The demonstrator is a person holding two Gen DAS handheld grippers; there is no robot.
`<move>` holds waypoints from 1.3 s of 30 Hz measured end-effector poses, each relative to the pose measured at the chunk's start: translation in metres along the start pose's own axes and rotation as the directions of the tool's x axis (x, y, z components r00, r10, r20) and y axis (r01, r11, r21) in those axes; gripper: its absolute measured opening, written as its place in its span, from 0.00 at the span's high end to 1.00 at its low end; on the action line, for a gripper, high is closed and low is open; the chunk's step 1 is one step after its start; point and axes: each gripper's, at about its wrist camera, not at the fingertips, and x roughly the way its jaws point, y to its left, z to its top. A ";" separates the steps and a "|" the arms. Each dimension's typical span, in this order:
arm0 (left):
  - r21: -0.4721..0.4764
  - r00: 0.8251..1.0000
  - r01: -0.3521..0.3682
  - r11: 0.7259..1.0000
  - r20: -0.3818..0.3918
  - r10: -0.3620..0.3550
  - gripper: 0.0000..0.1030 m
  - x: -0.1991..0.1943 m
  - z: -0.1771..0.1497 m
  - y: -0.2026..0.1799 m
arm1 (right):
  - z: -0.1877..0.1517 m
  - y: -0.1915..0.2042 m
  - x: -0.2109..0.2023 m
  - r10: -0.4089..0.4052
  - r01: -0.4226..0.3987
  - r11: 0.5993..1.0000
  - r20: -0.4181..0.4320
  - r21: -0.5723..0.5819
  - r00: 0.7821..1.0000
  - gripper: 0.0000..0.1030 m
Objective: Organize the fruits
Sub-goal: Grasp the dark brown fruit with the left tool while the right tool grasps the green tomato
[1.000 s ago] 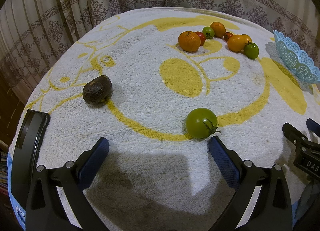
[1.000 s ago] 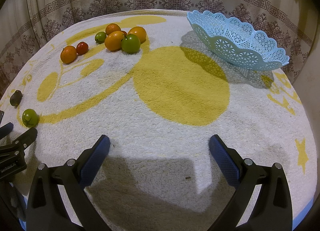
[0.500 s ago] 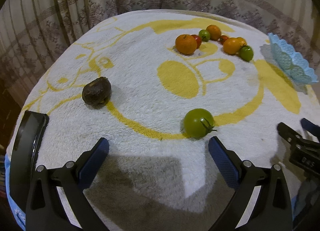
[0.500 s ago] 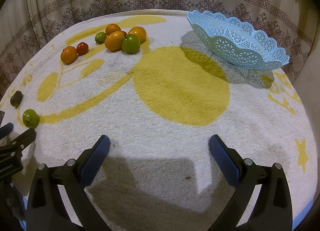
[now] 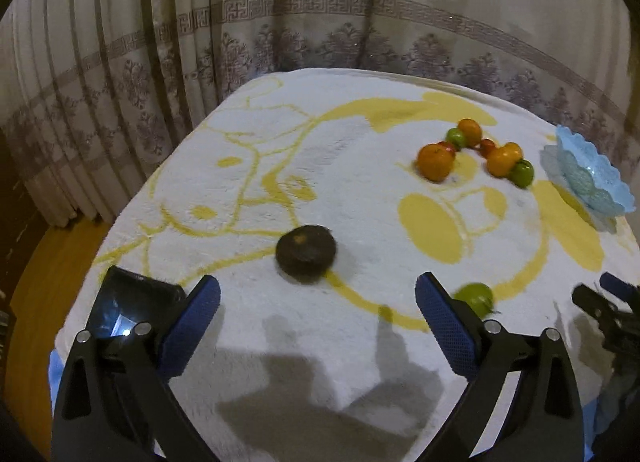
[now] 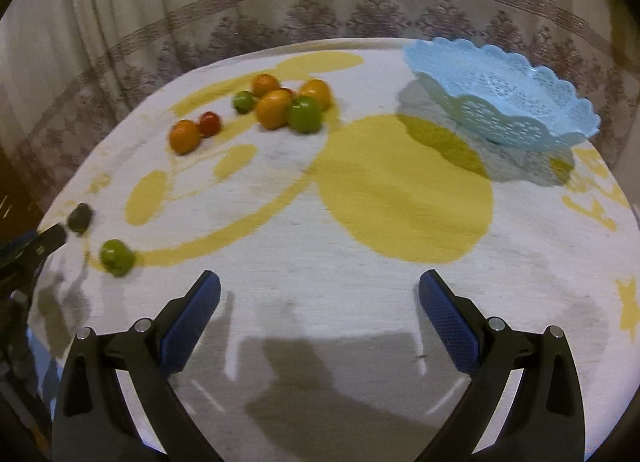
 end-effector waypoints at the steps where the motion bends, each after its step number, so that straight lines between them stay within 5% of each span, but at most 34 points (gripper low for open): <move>1: -0.003 1.000 0.009 1.000 -0.009 -0.009 0.16 0.002 0.002 0.004 | 0.000 0.004 0.000 0.014 -0.014 1.000 0.001 -0.010 1.000 0.02; 8: -0.016 0.997 0.066 0.998 -0.040 -0.066 0.37 0.027 0.015 0.008 | 0.005 0.027 -0.004 0.084 -0.083 0.995 0.017 -0.063 0.996 0.02; 14: -0.029 0.998 0.033 0.999 -0.050 -0.035 0.61 0.040 0.019 0.015 | 0.011 0.053 0.004 0.144 -0.143 0.980 -0.008 -0.135 0.990 0.02; 17: -0.046 0.997 0.059 0.997 -0.045 -0.061 0.61 0.038 0.019 0.020 | 0.011 0.065 0.008 0.172 -0.174 0.971 -0.029 -0.165 0.985 0.03; 29: -0.049 0.997 0.081 0.996 -0.014 -0.082 0.61 0.023 0.022 0.021 | 0.014 0.125 0.027 0.271 -0.292 0.911 -0.111 -0.290 0.956 0.38; 34: -0.050 0.997 0.073 0.996 -0.020 -0.074 0.61 0.024 0.022 0.020 | 0.011 0.133 0.038 0.275 -0.307 0.905 -0.146 -0.296 0.950 0.65; 39: -0.046 0.997 0.072 0.996 -0.017 -0.072 0.61 0.021 0.022 0.019 | 0.009 0.131 0.035 0.288 -0.319 0.901 -0.144 -0.294 0.947 0.71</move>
